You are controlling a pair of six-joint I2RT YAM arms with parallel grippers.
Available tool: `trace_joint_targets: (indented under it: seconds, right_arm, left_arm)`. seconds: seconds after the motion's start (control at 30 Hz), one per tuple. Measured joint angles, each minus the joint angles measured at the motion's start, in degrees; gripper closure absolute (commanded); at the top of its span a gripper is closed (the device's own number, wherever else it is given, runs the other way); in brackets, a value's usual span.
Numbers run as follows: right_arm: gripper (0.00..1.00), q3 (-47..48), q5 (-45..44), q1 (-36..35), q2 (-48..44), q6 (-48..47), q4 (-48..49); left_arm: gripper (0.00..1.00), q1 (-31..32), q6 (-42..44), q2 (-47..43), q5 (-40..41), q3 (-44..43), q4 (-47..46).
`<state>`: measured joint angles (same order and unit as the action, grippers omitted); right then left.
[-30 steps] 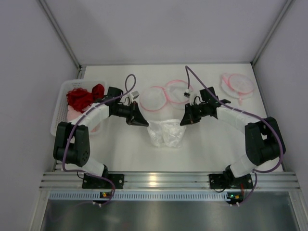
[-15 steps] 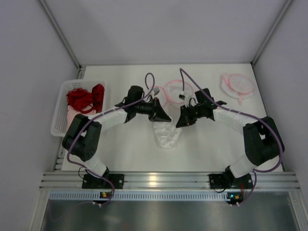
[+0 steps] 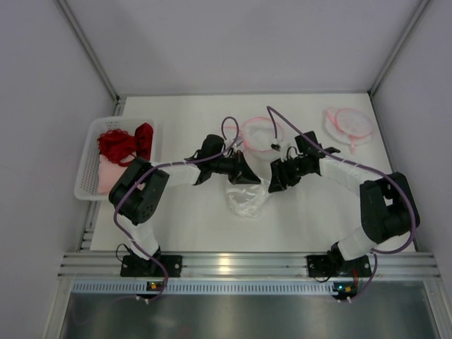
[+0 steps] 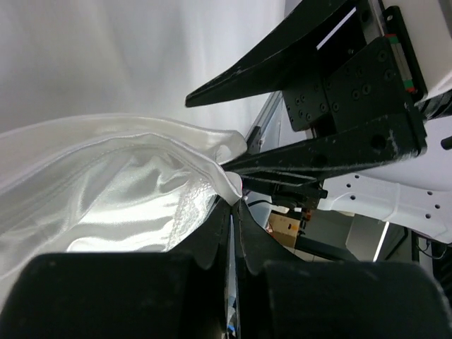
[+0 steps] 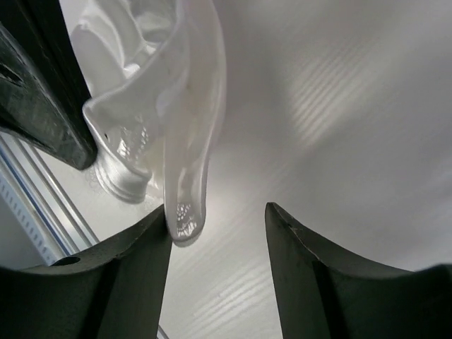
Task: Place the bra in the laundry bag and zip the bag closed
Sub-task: Adjust the bra at the center of the board.
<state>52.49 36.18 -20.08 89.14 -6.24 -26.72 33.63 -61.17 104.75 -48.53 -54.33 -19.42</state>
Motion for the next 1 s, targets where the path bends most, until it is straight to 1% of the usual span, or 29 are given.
trace_joint_targets:
  seconds: [0.1, 0.13, 0.2, 0.23, 0.27, 0.3, 0.33, 0.37, 0.43, 0.53, 0.63, 0.77, 0.9, 1.0]
  right_arm:
    - [0.43, 0.81, -0.33, 3.28, -0.28, -2.47, -2.89]
    - [0.4, 1.16, -0.39, 4.31, -0.28, -2.93, -3.5]
    - [0.37, 1.99, -0.04, 6.45, -0.28, -3.5, -4.66]
    - [0.31, 2.21, 0.17, 7.28, -0.28, -3.63, -4.74]
    - [0.27, 2.36, 0.7, 8.07, -0.35, -3.39, -4.85]
    - [0.24, 2.36, 1.11, 8.48, -0.5, -3.17, -4.9]
    - [0.17, 2.36, 1.79, 8.74, -0.74, -2.78, -5.05]
    - [0.13, 2.36, 2.64, 8.96, -1.07, -1.99, -5.07]
    - [0.01, 2.36, 4.44, 9.03, -2.1, -0.42, -4.83]
    - [0.0, 2.32, 7.23, 9.01, -3.93, 3.21, -3.52]
    - [0.01, 2.25, 8.98, 8.96, -5.25, 6.54, -1.18]
    - [0.01, 1.07, 8.96, 7.58, -6.58, 9.64, 2.25]
    - [0.01, -0.9, 6.71, 3.15, -7.32, 11.13, 4.92]
    - [0.01, -2.25, 3.45, -1.6, -7.69, 12.02, 6.75]
  left_arm:
    - [0.87, -0.07, 0.52, 0.0, 0.44, 0.39, -0.48]
    - [0.81, -0.09, 0.83, 0.0, 0.44, 0.46, -0.48]
    - [0.76, -0.09, 1.62, -0.04, 0.42, 0.46, -0.33]
    - [0.72, -0.09, 2.27, -0.24, 0.44, 0.46, 0.09]
    - [0.66, -0.07, 3.28, -0.52, 0.44, 0.44, 0.76]
    - [0.64, -0.07, 4.57, -1.01, 0.46, 0.42, 1.79]
    - [0.63, -0.09, 5.97, -1.77, 0.57, 0.33, 3.41]
    - [0.59, -0.09, 7.45, -2.69, 0.81, 0.31, 4.98]
    - [0.56, -0.09, 10.62, -4.87, 1.27, 0.02, 8.52]
    - [0.54, -0.35, 15.23, -9.18, 2.49, -0.72, 13.92]
    - [0.54, -1.49, 17.99, -14.32, 3.32, -0.72, 17.81]
    - [0.56, -6.82, 20.26, -20.94, 4.04, 1.27, 20.65]
    - [0.57, -13.31, 21.09, -23.65, 3.93, 4.39, 22.62]
    - [0.57, -15.76, 21.68, -23.61, 3.98, 6.45, 24.7]
